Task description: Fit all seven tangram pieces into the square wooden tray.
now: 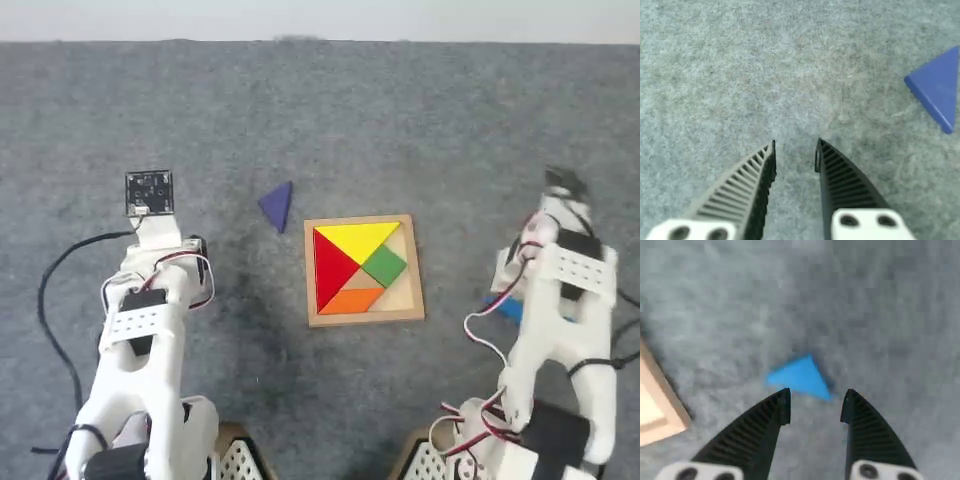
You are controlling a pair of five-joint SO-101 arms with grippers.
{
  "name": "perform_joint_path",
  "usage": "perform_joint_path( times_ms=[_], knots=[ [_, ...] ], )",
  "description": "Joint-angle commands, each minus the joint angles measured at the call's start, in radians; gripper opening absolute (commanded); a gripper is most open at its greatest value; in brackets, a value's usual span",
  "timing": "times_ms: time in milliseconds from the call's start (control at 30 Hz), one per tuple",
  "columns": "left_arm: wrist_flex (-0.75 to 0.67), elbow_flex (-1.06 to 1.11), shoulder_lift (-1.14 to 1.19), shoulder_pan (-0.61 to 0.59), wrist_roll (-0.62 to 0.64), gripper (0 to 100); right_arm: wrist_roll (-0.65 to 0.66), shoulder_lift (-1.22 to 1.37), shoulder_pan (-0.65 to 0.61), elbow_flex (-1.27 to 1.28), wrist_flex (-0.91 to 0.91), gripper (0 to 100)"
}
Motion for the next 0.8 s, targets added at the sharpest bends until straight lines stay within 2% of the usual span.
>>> perform_joint_path(
  times_ms=[0,133,333,567,767],
  knots=[
    [-0.032,-0.008,0.002,0.005,-0.011,12,-0.021,-0.054,-0.005,0.017,0.01,18.0],
    [-0.032,-0.008,0.002,0.003,-0.015,12,0.091,-0.054,-0.031,0.097,-0.088,18.0],
    [-0.031,-0.007,0.002,0.008,-0.015,12,0.39,-0.062,-0.016,0.184,-0.246,18.0],
    [-0.035,0.002,0.002,0.011,-0.015,12,0.641,-0.056,-0.038,0.189,-0.282,18.1],
    [-0.035,0.002,0.002,0.011,-0.015,12,0.681,-0.054,-0.033,0.195,-0.282,18.1]
  ],
)
